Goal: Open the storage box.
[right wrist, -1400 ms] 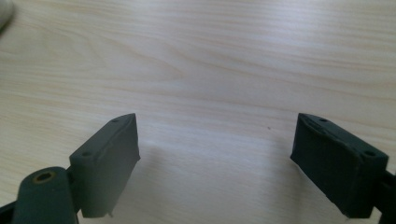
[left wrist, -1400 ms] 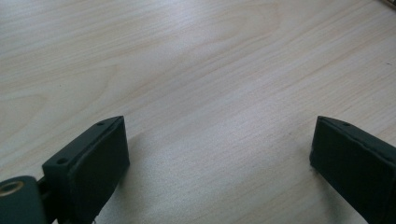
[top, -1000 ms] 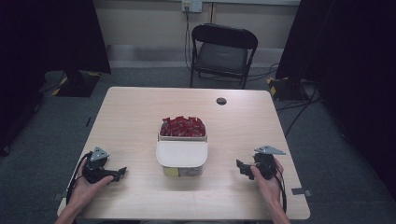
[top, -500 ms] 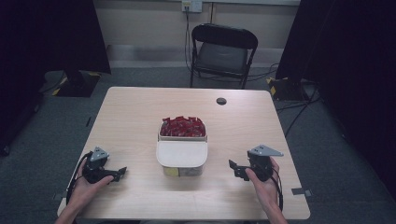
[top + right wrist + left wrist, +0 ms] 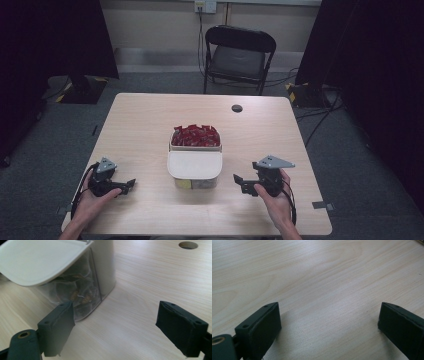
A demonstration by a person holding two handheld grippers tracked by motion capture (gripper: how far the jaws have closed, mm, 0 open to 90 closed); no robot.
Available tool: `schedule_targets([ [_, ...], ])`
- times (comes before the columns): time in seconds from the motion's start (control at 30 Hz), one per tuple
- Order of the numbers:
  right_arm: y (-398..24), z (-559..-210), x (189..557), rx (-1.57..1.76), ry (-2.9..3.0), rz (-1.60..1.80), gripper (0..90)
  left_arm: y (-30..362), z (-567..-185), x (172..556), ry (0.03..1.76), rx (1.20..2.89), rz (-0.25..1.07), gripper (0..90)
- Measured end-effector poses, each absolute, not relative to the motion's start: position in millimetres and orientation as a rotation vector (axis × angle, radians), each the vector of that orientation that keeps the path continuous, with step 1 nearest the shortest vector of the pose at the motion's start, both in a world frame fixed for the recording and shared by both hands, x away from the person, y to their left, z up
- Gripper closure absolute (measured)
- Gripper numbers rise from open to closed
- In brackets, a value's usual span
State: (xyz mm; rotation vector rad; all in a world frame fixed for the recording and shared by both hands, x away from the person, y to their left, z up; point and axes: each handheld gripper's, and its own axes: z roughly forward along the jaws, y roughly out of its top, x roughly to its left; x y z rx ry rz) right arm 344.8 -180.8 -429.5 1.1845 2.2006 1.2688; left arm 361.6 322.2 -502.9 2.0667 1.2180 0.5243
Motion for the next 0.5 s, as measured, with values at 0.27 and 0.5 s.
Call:
schedule_targets([
  [0.27,-168.2,-420.7,342.1,1.139,2.211,1.312,14.2,322.0,-503.0,361.4,1.221,2.063,0.521,4.2],
  [0.5,-144.9,-406.8,345.0,1.078,2.235,1.362,14.2,322.1,-502.9,361.5,1.219,2.066,0.524,4.1],
])
